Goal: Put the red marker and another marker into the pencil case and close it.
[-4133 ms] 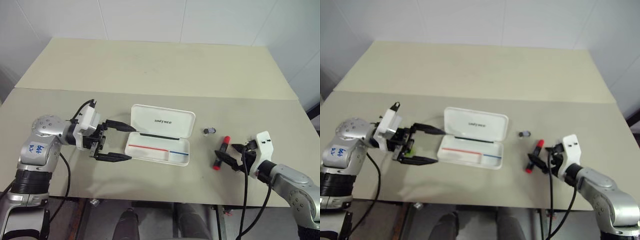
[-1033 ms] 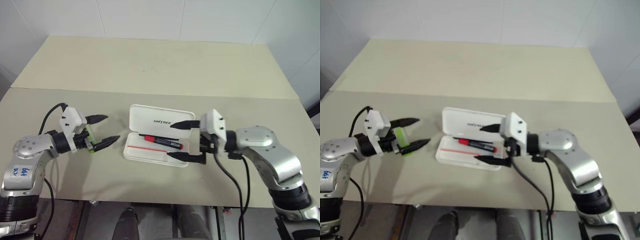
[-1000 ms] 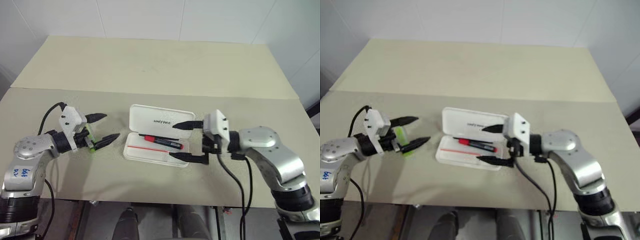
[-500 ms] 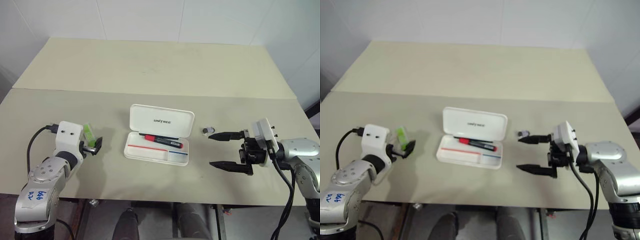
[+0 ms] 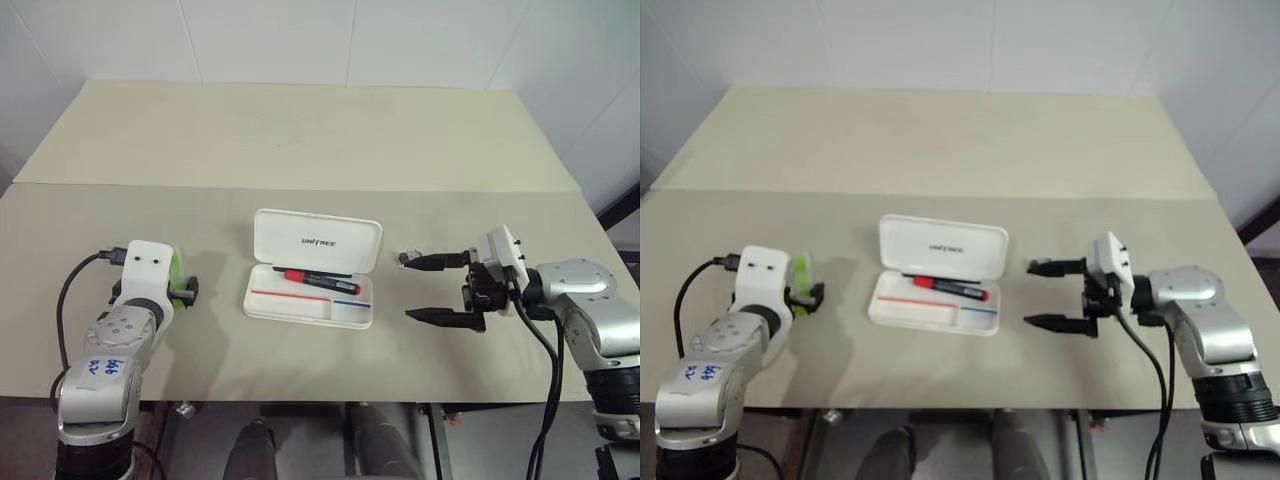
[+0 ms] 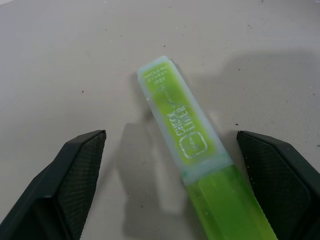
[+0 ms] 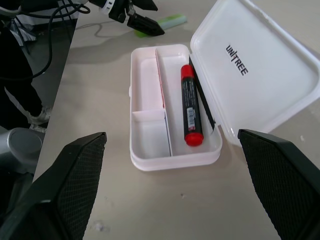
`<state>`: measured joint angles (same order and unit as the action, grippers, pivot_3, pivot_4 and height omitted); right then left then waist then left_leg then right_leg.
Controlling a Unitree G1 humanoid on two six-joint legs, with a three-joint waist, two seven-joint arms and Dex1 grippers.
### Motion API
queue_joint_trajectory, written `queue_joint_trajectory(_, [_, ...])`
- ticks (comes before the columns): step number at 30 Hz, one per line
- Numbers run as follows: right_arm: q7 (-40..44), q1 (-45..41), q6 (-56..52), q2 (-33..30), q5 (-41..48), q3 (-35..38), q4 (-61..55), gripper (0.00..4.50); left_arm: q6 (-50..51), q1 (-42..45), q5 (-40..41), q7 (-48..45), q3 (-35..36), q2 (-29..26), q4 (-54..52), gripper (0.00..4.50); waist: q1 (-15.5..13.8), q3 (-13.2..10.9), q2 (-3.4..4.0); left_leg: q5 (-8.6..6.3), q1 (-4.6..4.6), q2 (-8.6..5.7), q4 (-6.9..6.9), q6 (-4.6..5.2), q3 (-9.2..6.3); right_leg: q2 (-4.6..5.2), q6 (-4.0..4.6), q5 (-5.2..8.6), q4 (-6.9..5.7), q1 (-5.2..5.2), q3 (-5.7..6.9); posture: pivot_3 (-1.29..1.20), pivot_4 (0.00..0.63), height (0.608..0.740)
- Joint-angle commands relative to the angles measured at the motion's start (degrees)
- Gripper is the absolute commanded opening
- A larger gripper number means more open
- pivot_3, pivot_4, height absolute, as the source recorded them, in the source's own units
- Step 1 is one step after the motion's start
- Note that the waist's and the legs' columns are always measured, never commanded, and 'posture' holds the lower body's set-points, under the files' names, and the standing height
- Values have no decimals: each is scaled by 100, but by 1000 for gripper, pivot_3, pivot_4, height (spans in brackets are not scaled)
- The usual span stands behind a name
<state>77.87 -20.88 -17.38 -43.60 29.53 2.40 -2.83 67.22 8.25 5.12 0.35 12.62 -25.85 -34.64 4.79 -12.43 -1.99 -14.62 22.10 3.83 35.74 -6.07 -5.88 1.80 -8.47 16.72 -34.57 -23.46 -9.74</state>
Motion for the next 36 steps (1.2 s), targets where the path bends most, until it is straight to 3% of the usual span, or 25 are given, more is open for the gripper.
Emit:
queue_joint_trajectory(1, [-86, -35, 49, 19, 44, 44, -249, 4455, -249, -38, 27, -28, 203, 314, 282, 4500, -15, 1, 1, 0, 0, 0, 2, -1, 0, 0, 0, 0, 1, 2, 0, 0, 150, 740])
queue_joint_trajectory(15, [-342, -40, -92, 14, 45, 17, -422, 4455, -946, 27, 313, -466, 527, 788, 812, 4500, -31, 1, 1, 5, 1, -2, 33, -8, -1, 0, 1, -22, 14, 14, -2, 0, 150, 740])
queue_joint_trajectory(19, [-360, -125, -82, 20, 27, -3, -369, 4500, -1035, 49, 235, -417, 500, 813, 993, 3579, -48, 2, 2, 4, 4, -1, 30, -8, -1, 0, 0, -22, 19, 14, -2, 0, 150, 740])
queue_joint_trajectory(26, [-358, -247, -59, 33, -15, -15, -258, 4500, -1125, 70, 244, -443, 424, 788, 1102, 1229, -21, 3, 4, 5, 2, -1, 32, -8, 0, 0, 0, -27, 19, 14, -2, 0, 150, 740])
queue_joint_trajectory(33, [-347, -274, -21, -9, -57, 45, -153, 4500, -2044, 339, 174, -673, 303, 513, 1332, 1123, -18, 4, 5, 9, 3, -2, 32, -8, -1, 0, 2, -32, 19, 12, -2, 0, 150, 740])
queue_joint_trajectory(36, [-378, -286, 14, -29, -87, 88, -115, 4500, -2646, 583, 155, -1328, 31, -100, 1412, 1123, 1, -3, -8, 9, 11, -1, 27, -10, 0, 0, 4, -34, 33, 10, -3, 0, 150, 740])
